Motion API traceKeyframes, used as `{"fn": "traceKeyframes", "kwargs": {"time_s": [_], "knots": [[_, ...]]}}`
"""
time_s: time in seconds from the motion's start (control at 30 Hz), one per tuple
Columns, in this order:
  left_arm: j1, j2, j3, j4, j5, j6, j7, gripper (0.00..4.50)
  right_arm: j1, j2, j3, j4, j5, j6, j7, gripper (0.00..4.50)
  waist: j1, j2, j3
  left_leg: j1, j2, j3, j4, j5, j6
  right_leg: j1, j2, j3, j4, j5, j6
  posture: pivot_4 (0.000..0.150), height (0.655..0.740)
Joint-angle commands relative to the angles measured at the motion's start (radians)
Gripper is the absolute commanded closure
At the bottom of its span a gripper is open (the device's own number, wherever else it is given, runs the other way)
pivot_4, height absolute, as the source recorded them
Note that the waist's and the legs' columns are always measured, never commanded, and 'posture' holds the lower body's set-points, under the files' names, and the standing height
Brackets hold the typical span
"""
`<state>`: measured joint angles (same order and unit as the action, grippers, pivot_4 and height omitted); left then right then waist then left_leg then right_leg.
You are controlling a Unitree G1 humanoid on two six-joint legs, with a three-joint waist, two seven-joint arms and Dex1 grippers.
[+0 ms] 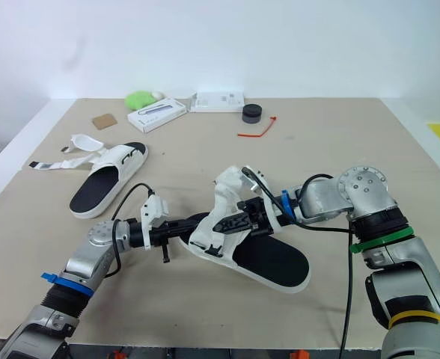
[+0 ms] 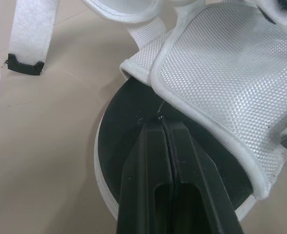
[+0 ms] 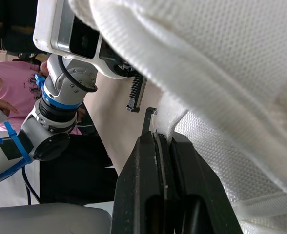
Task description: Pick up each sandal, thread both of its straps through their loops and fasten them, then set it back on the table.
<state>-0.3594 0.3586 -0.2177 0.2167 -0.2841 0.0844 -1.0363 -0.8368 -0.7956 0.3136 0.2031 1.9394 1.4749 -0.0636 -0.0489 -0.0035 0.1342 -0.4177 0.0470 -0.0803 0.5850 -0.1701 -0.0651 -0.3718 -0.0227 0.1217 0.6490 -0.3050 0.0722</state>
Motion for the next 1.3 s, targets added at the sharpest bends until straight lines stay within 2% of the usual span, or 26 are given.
{"fn": "traceKeyframes", "kwargs": {"time_s": [0.03,0.23,0.53,0.83,1.3], "knots": [[0.078,0.02,-0.07,0.153,0.091,0.095,0.017,4.5,0.009,-0.018,-0.013,-0.092,0.033,0.002,0.047,4.43,0.0,0.0,0.0,0.0,0.0,0.0,0.0,0.0,0.0,0.0,0.0,0.0,0.0,0.0,0.0,0.15,0.74],[0.078,0.017,-0.07,0.153,0.09,0.094,0.019,4.5,0.036,-0.018,-0.02,-0.158,-0.003,-0.041,0.044,4.43,0.0,0.0,0.0,0.0,0.0,0.0,0.0,0.0,0.0,0.0,0.0,0.0,0.0,0.0,0.0,0.15,0.74],[0.083,0.023,-0.065,0.144,0.086,0.097,0.019,4.5,0.073,0.011,-0.062,-0.308,-0.191,-0.059,0.111,4.43,0.0,0.0,0.0,0.0,0.0,0.0,0.0,0.0,0.0,0.0,0.0,0.0,0.0,0.0,0.0,0.15,0.74],[0.087,0.029,-0.062,0.137,0.082,0.102,0.016,4.5,0.042,0.022,-0.121,-0.33,-0.365,-0.043,0.197,4.43,0.001,0.0,0.0,0.0,0.0,0.0,0.0,0.0,0.0,-0.001,0.0,0.0,0.0,0.0,0.0,0.15,0.74],[0.084,0.028,-0.06,0.141,0.078,0.104,0.017,4.5,0.021,0.016,-0.181,-0.393,-0.295,-0.022,0.188,4.43,0.0,-0.001,0.001,0.0,0.0,0.0,0.0,0.0,0.0,-0.001,0.0,0.0,0.0,0.0,0.0,0.15,0.74]]}}
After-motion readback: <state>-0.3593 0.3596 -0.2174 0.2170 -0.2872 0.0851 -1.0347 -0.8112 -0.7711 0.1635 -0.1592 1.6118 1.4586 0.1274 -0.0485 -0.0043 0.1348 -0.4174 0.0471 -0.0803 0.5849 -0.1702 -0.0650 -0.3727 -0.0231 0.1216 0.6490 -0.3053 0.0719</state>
